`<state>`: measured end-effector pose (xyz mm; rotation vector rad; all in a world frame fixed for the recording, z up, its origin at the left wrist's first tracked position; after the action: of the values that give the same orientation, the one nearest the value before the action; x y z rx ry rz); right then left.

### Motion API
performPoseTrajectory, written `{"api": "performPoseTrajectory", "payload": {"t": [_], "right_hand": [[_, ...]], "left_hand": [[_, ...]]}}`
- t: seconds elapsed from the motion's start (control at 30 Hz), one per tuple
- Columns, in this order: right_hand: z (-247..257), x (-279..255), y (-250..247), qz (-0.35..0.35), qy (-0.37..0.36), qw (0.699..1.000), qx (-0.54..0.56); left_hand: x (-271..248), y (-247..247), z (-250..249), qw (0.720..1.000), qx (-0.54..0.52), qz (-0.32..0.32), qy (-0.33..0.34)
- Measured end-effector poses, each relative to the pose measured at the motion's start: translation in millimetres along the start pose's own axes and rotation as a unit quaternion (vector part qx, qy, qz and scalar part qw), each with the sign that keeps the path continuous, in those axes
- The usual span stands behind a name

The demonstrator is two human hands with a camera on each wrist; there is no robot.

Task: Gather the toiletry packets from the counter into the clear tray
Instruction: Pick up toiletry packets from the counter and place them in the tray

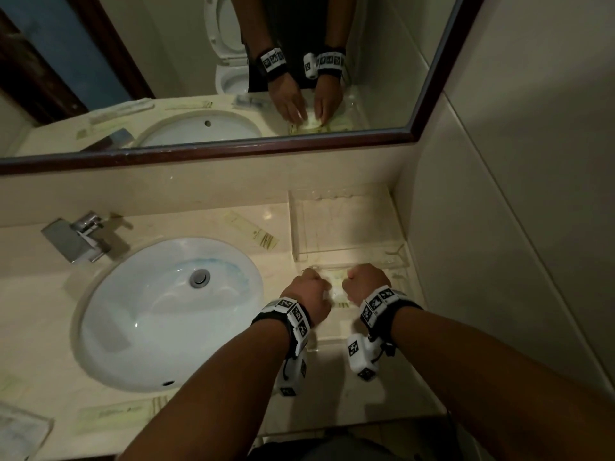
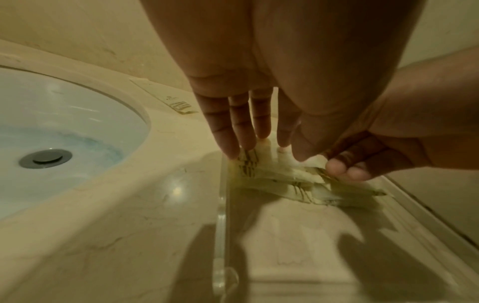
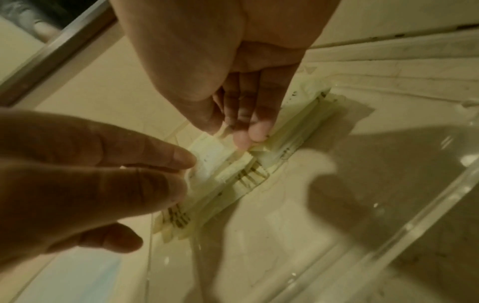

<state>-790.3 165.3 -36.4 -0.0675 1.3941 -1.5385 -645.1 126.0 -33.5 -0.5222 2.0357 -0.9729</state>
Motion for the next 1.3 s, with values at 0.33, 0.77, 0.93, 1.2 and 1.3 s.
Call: {"api": "performPoseTrajectory", "payload": {"t": [0.33,0.77,0.93,1.2,1.3], "right_hand": [[-8.4,-9.5,12.2,0.016,-0.14,0.989,-0.049],[1.5,-23.6,19.8,0.037,-0.18,0.965,-0.189],[4.7,-25.6,22.2,0.037,-0.189,0.95,-0.245],[6.7,-22.3,18.1,0.047,-0.185,0.946,-0.262],[6.6,-22.8,14.0,0.036,-0.18,0.948,-0.261]], "left_hand": [[5.7,7.7,-3.7,0.998,0.048,0.032,-0.001],[1.1,13.9,-8.2,0.994,0.071,0.079,0.034],[0.9,18.0,-9.7,0.993,0.08,0.085,0.035],[-7.7,11.4,-13.0,0.997,0.042,0.049,0.029],[-13.2,6.0,-5.3,1.0,-0.001,0.007,0.015]]}}
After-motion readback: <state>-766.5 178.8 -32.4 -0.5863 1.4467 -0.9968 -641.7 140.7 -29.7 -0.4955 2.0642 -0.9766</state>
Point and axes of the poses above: each hand's wrist, its own x-axis towards the middle knuckle, its own y-axis out of the palm, z = x × y, the point moved 5 cm from there along x, towards the middle knuckle, and after that the axes turned 3 degrees about y, right-handed, at the moved point
